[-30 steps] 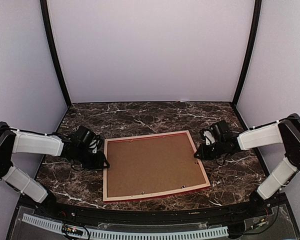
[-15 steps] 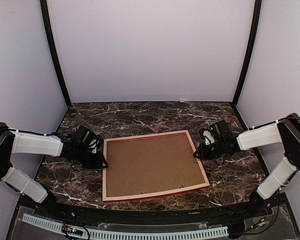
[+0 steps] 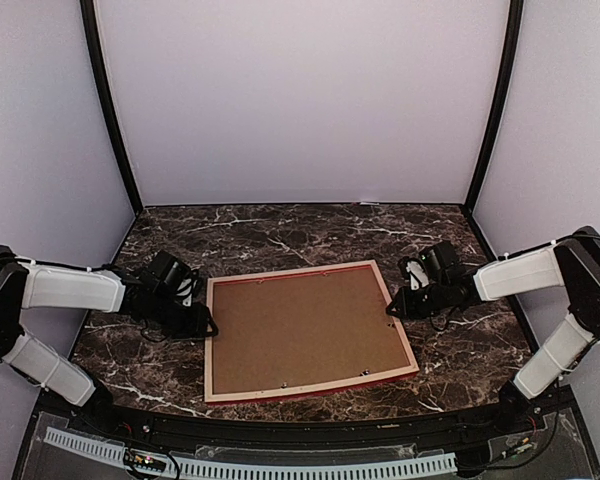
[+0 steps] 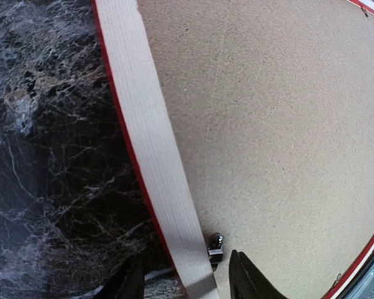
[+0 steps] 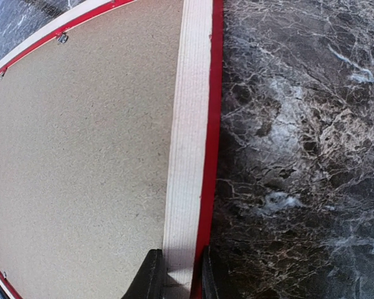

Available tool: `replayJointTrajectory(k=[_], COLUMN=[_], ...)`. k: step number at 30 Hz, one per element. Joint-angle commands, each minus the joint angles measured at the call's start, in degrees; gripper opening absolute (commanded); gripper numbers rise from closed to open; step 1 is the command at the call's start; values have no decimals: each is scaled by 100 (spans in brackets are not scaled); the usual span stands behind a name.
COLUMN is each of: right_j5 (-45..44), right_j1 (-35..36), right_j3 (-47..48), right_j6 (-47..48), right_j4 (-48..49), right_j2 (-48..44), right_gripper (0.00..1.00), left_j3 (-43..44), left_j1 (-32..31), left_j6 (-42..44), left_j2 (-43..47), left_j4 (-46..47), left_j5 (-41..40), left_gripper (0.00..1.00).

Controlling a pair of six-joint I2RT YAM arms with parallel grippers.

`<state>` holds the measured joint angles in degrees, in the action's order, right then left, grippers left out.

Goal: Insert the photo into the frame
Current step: Press the fastener onto the backboard, then pick up the photo frame from the center of the board.

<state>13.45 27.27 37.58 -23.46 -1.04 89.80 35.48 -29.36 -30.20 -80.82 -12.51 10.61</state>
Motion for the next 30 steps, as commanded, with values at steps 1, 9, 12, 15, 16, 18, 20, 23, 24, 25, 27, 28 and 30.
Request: replayJointTrajectory(k=[1,9,12,15,16,18,20,23,24,25,27,28,30], right_j5=[35,43,43,44,46,54,52,49,43,36,35,35,35], right_j1=[29,30,42,37,35,39,41,48,44,49,52,49,54], right_j3=[-295,-288,-262,-234,-227,-204,-192,-166,-164,-154,-140,-138,-129], right_j6=[60,52,61,70,70,70,61,61,57,64,70,71,72], right_j4=[-617,-618,-627,-651,-651,-650,-651,-684,-690,-690,-704,-711,-709], right_j2=[341,367,369,393,404,419,424,412,413,410,419,424,424], right_gripper=[0,0,0,0,0,0,0,0,0,0,0,0,0], left_j3=[14,45,63,64,64,89,136,224,253,268,311,334,358], left_j1=[47,45,45,32,20,-23,-95,-236,-258,-299,-354,-374,-417], left_j6=[49,183,247,339,357,417,460,487,488,488,495,496,504], left_j2=[47,-239,-274,-270,-273,-309,-373,-442,-457,-463,-476,-485,-487], left_j4=[-326,-305,-384,-461,-470,-514,-589,-755,-785,-840,-921,-946,-1050], left_j5=[-30,-41,-178,-282,-308,-369,-472,-705,-760,-828,-920,-938,-991], left_gripper=[50,53,53,53,52,53,53,52,51,51,50,50,49])
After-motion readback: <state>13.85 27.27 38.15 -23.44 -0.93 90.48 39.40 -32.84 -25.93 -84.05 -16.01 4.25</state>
